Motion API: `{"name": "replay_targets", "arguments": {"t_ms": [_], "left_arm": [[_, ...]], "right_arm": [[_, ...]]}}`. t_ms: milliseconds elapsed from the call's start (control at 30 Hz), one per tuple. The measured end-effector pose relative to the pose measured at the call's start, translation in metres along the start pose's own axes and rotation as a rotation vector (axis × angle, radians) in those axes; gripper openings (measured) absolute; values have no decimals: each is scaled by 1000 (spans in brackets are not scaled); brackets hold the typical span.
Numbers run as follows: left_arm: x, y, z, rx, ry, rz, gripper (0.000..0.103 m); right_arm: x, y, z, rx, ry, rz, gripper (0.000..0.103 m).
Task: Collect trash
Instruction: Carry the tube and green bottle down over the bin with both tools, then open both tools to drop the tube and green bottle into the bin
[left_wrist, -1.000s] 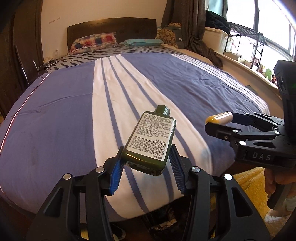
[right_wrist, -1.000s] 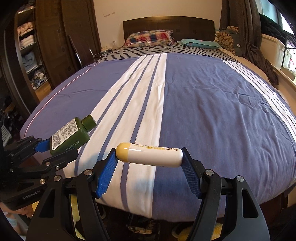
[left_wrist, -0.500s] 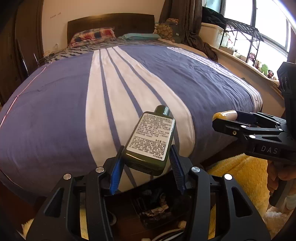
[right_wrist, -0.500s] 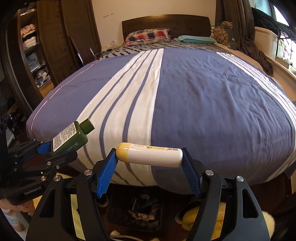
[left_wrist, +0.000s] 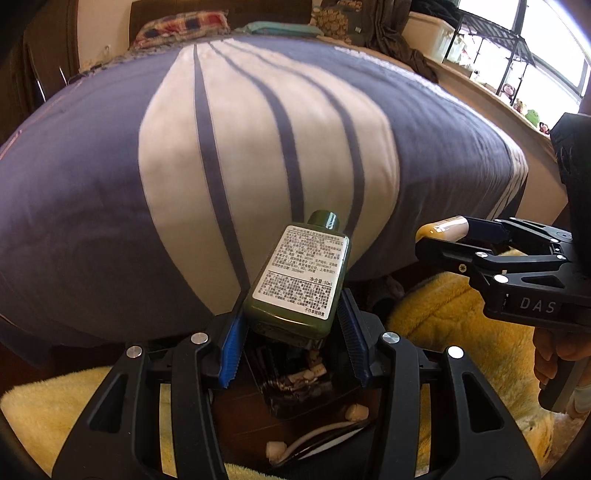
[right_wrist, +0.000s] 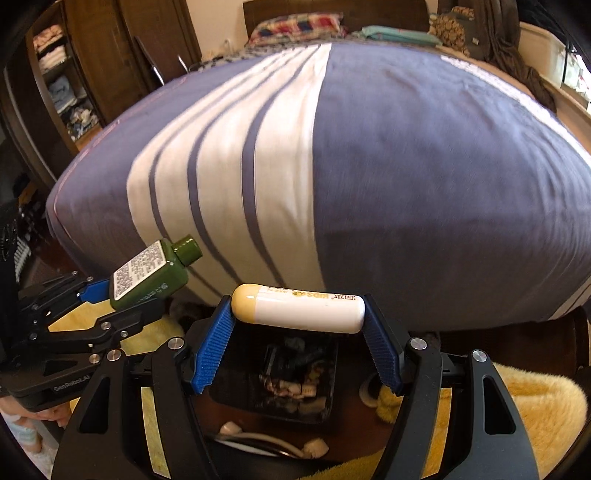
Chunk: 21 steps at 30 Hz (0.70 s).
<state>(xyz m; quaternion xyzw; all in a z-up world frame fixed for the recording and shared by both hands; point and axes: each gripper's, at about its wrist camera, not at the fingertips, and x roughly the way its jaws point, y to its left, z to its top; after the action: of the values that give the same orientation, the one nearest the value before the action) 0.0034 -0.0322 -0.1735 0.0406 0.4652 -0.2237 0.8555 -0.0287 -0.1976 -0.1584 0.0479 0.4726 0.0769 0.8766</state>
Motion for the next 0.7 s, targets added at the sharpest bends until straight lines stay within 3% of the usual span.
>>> {"name": "replay_targets", "arguments": {"t_ms": [700], "left_arm": [[98,15,-45,-35,278,-56,45]], "right_arm": [[90,-17,-36,75,248,10,69]]}}
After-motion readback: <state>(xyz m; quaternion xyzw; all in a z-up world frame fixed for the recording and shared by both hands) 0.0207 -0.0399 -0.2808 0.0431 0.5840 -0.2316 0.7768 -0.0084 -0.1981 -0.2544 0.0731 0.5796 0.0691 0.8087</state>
